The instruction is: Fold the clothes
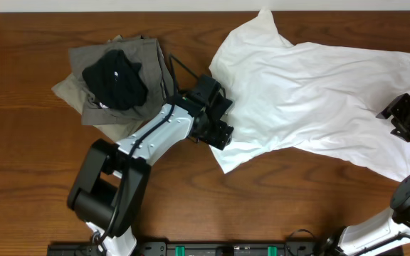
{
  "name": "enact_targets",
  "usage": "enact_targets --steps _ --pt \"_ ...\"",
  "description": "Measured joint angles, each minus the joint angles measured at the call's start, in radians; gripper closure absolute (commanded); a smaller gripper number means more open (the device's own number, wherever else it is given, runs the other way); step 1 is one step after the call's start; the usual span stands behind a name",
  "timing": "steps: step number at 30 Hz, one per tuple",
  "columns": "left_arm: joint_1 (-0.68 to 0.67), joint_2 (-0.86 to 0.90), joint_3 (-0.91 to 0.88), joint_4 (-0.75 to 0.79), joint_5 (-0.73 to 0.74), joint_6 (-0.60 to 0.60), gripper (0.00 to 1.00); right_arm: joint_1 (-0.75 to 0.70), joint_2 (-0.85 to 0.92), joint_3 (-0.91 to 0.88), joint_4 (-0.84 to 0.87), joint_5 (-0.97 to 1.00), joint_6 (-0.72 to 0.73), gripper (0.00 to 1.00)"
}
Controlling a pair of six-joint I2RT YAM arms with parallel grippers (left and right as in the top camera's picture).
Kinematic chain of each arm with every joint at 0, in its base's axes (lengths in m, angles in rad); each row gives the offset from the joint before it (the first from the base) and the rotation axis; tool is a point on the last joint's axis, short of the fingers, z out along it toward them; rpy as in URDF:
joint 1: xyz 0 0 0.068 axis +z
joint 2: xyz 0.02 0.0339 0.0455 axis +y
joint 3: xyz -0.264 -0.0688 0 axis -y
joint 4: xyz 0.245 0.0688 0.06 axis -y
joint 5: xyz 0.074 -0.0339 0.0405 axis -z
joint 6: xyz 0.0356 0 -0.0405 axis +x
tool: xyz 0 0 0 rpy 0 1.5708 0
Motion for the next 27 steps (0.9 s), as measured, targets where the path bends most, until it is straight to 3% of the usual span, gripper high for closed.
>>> enact_targets --steps 6,11,14,17,20,22,27 --pt "0.025 0.023 0.0 -0.007 -0.056 -0.132 0.32 0.0 0.0 0.0 -0.002 -0.02 -0.008 0.44" --pt "0.076 0.023 0.0 0.034 -0.051 -0.235 0.55 0.0 0.0 0.0 -0.002 -0.026 -0.011 0.46" --pt "0.083 0.023 0.0 0.084 -0.007 -0.229 0.61 0.0 0.0 0.0 -0.001 -0.028 -0.015 0.47" --pt "0.081 0.023 0.0 0.096 0.067 -0.186 0.6 0.0 0.0 0.0 0.001 -0.028 -0.015 0.47" --pt "0.08 0.023 0.0 0.087 0.122 -0.135 0.44 0.0 0.0 0.0 0.002 -0.028 -0.015 0.47" --pt "0.08 0.023 0.0 0.083 0.144 -0.123 0.44 0.0 0.0 0.0 0.002 -0.028 -0.015 0.47" --pt "0.08 0.023 0.0 0.082 0.164 -0.115 0.68 0.0 0.0 0.0 0.005 -0.028 -0.015 0.48"
